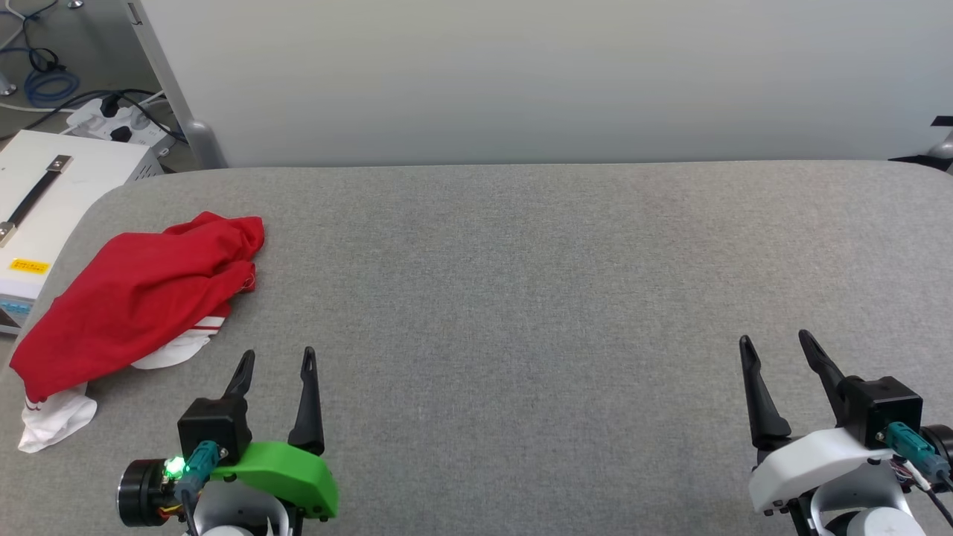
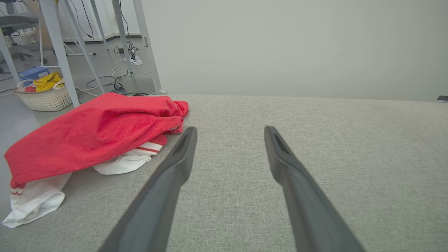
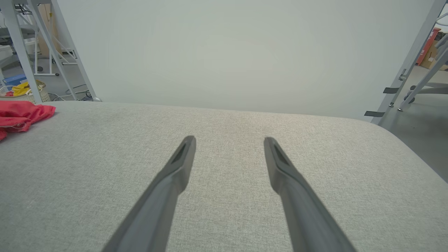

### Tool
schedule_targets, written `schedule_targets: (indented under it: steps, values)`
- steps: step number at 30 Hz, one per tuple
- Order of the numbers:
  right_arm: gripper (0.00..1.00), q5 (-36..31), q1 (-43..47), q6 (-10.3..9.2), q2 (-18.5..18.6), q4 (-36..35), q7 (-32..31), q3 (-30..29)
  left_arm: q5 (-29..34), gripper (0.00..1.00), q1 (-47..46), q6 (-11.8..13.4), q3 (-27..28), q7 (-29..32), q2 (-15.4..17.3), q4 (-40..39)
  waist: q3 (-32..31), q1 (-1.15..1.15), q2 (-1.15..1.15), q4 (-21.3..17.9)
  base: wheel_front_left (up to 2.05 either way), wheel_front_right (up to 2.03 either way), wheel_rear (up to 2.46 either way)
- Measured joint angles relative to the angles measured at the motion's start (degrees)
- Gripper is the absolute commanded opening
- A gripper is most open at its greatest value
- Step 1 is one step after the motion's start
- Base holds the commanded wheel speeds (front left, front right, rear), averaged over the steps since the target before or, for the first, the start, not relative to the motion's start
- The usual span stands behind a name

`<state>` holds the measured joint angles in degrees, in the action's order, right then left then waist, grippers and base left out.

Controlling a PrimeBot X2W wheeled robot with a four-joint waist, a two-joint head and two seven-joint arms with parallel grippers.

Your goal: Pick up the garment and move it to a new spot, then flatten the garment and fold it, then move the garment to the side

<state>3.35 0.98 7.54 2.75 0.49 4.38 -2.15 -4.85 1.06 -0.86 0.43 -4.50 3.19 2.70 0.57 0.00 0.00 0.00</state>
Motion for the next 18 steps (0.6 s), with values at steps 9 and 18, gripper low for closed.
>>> schedule_targets:
  steps: [9,18]
  values:
    - [1.0,-0.04,0.0,0.0,0.0,1.66,1.19,0.34,-0.68,1.0,-0.01,-0.43,-0.1,-1.04,0.0,1.26,0.17,0.0,0.0,0.05,0.0,0.0,0.0]
    - [1.0,0.08,-0.03,0.0,0.0,2.09,2.23,-0.07,-1.22,1.0,-0.14,-0.62,-0.32,-2.05,0.0,2.31,0.69,0.0,0.0,0.19,0.0,0.0,0.0]
